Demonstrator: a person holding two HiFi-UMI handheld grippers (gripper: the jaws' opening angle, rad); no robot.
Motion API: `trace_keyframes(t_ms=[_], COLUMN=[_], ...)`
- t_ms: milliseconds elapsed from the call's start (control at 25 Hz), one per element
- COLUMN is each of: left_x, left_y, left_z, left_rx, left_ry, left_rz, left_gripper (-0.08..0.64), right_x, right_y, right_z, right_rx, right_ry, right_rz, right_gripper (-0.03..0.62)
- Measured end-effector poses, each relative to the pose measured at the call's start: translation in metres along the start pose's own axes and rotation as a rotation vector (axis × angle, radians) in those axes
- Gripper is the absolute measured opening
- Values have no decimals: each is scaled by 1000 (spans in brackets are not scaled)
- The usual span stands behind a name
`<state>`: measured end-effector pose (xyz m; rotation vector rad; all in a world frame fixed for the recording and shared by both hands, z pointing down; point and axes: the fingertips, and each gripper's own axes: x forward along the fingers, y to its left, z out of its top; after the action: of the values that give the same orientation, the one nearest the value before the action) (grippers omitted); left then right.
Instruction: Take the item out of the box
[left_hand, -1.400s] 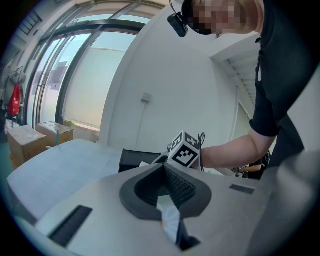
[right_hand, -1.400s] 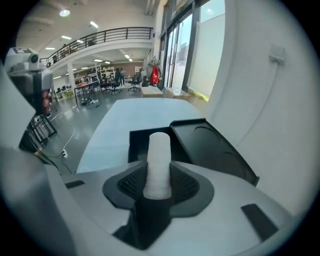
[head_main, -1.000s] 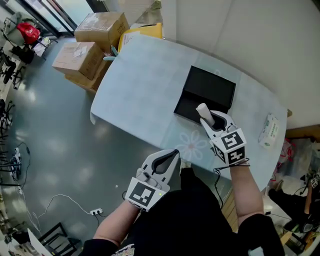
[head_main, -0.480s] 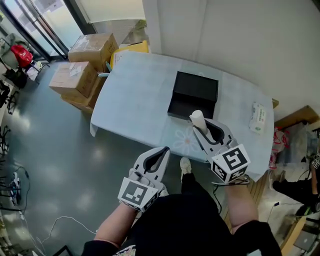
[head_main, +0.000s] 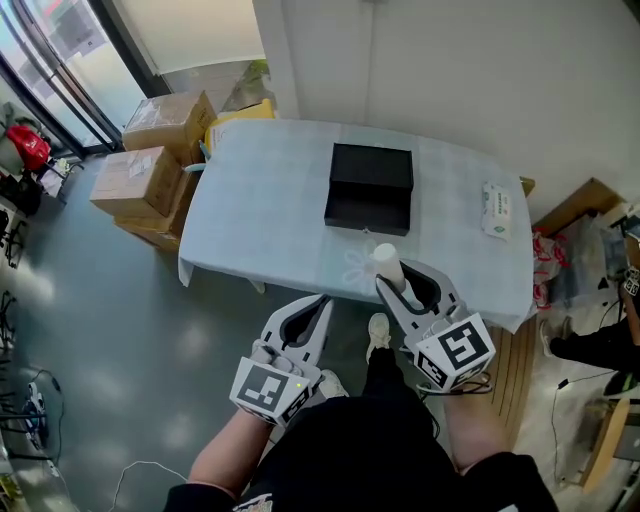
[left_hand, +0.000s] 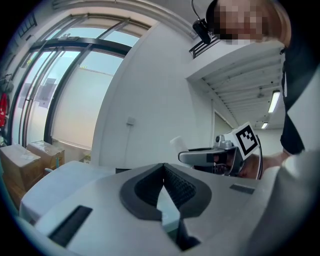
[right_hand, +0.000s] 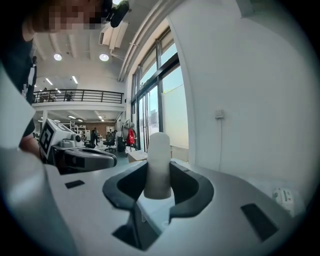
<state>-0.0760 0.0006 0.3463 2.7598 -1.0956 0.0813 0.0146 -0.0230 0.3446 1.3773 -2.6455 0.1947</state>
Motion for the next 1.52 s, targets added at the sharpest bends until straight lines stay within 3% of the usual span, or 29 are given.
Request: trace_keyframes(t_ms=[560,1520], left_x=[-22,-19], left_y=[-25,-43], left_z=[-7,-9], left_rx=[1,4], left_ry=[-9,-6], left_rz=[-77,-91], left_gripper=[9,9], right_x=[-38,-65], right_y=[34,46], right_z=[-8,-22], right_rx=[21,57], right_ry=[0,1], right_rz=[-33,-15], right_gripper=[140,140])
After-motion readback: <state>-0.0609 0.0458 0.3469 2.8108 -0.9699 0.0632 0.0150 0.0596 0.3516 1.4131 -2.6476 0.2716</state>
